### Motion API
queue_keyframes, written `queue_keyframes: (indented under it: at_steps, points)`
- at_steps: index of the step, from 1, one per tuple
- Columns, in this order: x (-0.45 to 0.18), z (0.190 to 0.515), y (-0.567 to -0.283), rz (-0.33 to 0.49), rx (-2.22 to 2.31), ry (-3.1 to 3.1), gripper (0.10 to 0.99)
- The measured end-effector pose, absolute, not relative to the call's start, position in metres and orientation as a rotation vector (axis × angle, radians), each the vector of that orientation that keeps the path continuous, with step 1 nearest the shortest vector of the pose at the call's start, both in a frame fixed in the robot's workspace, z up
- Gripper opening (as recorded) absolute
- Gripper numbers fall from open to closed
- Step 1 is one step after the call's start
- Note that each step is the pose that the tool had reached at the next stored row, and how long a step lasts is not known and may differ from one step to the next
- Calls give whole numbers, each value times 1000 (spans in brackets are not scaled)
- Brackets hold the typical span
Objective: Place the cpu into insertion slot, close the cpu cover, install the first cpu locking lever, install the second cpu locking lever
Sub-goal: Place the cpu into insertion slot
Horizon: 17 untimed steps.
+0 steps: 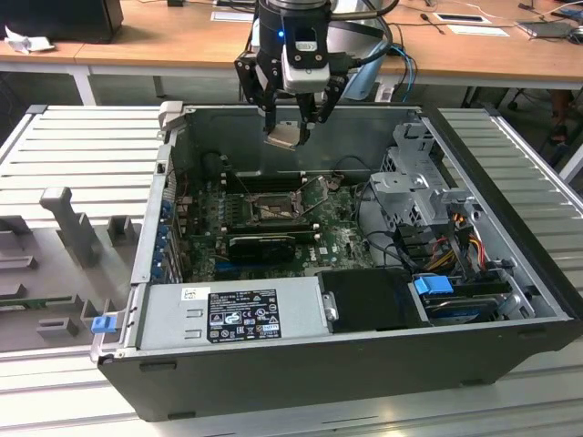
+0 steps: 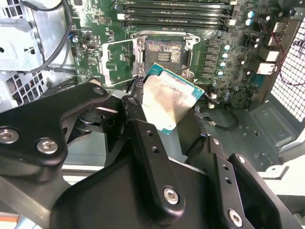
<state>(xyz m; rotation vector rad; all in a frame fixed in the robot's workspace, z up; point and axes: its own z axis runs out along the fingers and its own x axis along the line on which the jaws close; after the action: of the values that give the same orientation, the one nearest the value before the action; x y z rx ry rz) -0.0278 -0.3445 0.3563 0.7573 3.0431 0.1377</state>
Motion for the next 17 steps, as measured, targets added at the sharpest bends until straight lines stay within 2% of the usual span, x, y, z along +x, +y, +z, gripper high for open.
queue_keyframes:
  at_steps: [17]
  points:
    - [-28,354,-344,135,953,2981,525]
